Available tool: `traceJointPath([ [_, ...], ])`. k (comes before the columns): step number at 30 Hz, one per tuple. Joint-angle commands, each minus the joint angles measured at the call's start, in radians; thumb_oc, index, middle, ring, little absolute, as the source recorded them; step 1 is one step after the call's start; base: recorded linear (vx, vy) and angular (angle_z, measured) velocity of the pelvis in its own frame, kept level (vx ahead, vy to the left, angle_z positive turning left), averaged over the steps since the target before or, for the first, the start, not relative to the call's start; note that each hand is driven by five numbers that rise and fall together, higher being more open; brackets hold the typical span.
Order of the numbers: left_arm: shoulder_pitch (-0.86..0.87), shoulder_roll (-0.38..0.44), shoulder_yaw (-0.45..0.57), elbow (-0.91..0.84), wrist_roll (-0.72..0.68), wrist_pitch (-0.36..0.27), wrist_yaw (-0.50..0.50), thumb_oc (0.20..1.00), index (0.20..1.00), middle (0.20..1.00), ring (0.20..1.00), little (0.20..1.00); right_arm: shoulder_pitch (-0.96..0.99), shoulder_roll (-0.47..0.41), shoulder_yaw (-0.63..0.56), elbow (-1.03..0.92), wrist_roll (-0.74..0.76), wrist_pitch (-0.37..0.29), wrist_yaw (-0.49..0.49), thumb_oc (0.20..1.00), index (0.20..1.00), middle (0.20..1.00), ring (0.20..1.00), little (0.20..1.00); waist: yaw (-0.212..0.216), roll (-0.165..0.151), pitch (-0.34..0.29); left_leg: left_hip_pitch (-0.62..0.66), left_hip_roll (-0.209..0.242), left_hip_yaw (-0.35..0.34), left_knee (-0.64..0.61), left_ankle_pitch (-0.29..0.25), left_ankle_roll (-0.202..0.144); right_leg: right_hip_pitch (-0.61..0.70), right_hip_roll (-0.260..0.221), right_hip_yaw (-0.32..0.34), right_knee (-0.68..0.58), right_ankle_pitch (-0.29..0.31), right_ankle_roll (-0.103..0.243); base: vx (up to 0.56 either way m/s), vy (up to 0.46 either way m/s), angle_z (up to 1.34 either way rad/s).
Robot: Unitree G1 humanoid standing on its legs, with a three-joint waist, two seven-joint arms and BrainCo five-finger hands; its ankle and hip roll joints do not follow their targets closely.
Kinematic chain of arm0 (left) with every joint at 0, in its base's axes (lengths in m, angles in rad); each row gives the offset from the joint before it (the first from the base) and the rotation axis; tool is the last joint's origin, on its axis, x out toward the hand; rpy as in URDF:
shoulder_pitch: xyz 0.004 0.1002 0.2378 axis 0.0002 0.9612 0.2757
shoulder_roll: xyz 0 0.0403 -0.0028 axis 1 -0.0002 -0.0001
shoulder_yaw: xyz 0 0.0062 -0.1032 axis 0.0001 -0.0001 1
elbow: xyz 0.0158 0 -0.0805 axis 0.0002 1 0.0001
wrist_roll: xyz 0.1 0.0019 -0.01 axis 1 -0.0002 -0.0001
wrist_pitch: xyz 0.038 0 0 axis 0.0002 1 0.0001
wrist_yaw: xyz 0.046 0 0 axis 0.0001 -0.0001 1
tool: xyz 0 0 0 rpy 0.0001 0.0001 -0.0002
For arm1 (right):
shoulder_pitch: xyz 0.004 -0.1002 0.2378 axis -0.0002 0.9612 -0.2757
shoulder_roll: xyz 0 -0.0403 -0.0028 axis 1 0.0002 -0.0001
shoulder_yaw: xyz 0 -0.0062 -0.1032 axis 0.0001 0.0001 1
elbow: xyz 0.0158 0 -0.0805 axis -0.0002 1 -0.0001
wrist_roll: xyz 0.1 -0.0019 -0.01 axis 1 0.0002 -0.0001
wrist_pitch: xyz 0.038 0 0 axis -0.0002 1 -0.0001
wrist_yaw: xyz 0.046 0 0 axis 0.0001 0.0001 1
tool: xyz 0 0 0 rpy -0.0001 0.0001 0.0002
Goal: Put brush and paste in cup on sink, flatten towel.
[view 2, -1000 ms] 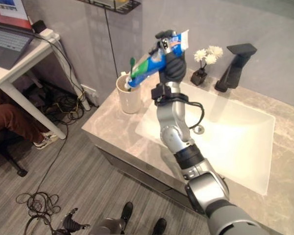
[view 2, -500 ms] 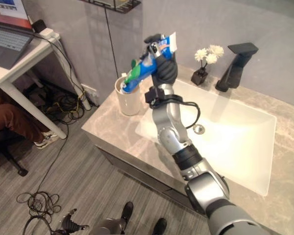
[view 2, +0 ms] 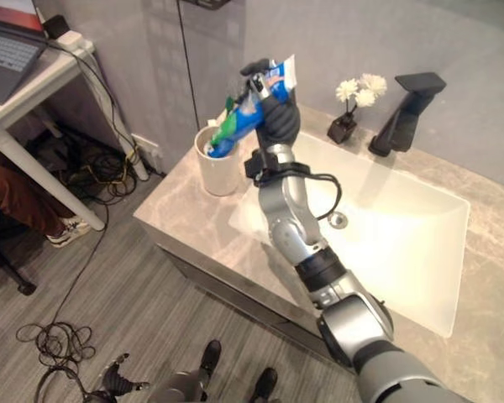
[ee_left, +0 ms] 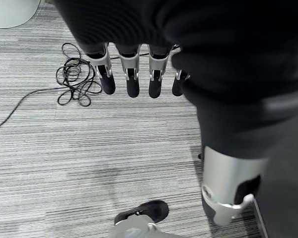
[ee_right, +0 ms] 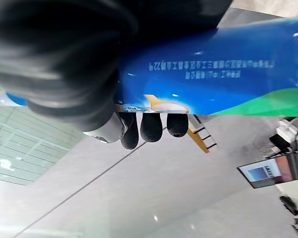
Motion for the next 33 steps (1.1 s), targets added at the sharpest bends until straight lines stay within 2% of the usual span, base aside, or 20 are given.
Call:
traceJointPath([
  [1,-0.003,0.052,0.019,-0.013,-0.014,-0.024,0.026,1.0,1.0,1.0,1.0,1.0,-0.154,-0.014,0.006,-0.006,-0.057,-0.048,0.004,0.2,0.2,0.2,0.2,0.2,0.018,-0.025,0.013,0.011,0.004,0.043,0.012,-0.111,0.046,0.012,-0.031,0.063,-0.001,-0.074,0.015,0.03,0.016,0.01],
  [13,-0.016,0.04,0.011,-0.054,-0.012,-0.02,0.061,1.0,1.0,1.0,1.0,1.0,-0.175,-0.049,0.007,-0.009,-0.062,-0.051,-0.029,0.2,0.2,0.2,0.2,0.2,0.013,-0.045,0.029,-0.003,0.003,0.039,0.012,-0.111,0.04,0.007,-0.031,0.046,-0.001,-0.076,0.02,0.03,0.005,0.01],
  [25,-0.027,0.034,0.005,-0.079,-0.008,-0.015,0.067,1.0,1.0,1.0,1.0,1.0,-0.157,-0.069,0.005,-0.017,-0.057,-0.053,-0.027,0.2,0.2,0.2,0.2,0.2,-0.004,-0.043,0.026,0.008,0.005,0.049,0.012,-0.12,0.038,0.019,-0.03,0.037,-0.001,-0.081,0.019,0.01,-0.001,0.01],
  [26,-0.026,0.035,0.006,-0.082,-0.007,-0.012,0.064,1.0,1.0,1.0,1.0,1.0,-0.148,-0.072,0.01,-0.023,-0.058,-0.048,-0.023,0.282,0.282,0.282,0.282,0.282,-0.005,-0.041,0.026,0.012,0.006,0.052,0.012,-0.122,0.037,0.022,-0.03,0.038,-0.001,-0.081,0.019,0.0,0.0,0.0],
  [27,-0.026,0.036,0.007,-0.082,-0.007,-0.012,0.063,1.0,1.0,1.0,1.0,1.0,-0.146,-0.073,0.011,-0.026,-0.057,-0.047,-0.021,0.438,0.438,0.438,0.438,0.438,-0.005,-0.04,0.025,0.013,0.007,0.053,0.012,-0.123,0.038,0.022,-0.03,0.039,-0.001,-0.081,0.019,0.0,0.0,0.0],
  [28,-0.026,0.038,0.006,-0.083,-0.004,-0.012,0.061,1.0,1.0,1.0,1.0,1.0,-0.142,-0.072,0.014,-0.029,-0.057,-0.044,-0.019,0.536,0.536,0.536,0.536,0.536,-0.006,-0.039,0.024,0.014,0.007,0.053,0.012,-0.123,0.038,0.023,-0.03,0.039,-0.001,-0.081,0.018,0.0,0.0,0.0],
  [29,-0.026,0.038,0.004,-0.083,-0.003,-0.011,0.059,1.0,1.0,1.0,1.0,1.0,-0.141,-0.073,0.016,-0.031,-0.057,-0.042,-0.017,0.793,0.793,0.793,0.793,0.793,-0.007,-0.038,0.023,0.015,0.007,0.055,0.012,-0.124,0.038,0.024,-0.03,0.039,-0.001,-0.081,0.018,0.0,0.0,0.0],
  [30,-0.027,0.038,0.003,-0.083,-0.003,-0.011,0.057,1.0,1.0,1.0,1.0,1.0,-0.139,-0.074,0.017,-0.031,-0.057,-0.04,-0.015,1.0,1.0,1.0,1.0,1.0,-0.008,-0.038,0.023,0.016,0.007,0.056,0.012,-0.125,0.038,0.023,-0.031,0.039,-0.001,-0.081,0.018,0.0,0.0,0.0],
  [33,-0.026,0.041,0.004,-0.097,-0.002,-0.01,0.05,1.0,1.0,1.0,1.0,1.0,-0.134,-0.075,0.024,-0.038,-0.058,-0.029,-0.006,1.0,1.0,1.0,1.0,1.0,-0.011,-0.035,0.02,0.02,0.009,0.066,0.012,-0.126,0.039,0.024,-0.03,0.045,-0.001,-0.079,0.019,-0.01,0.0,0.0],
])
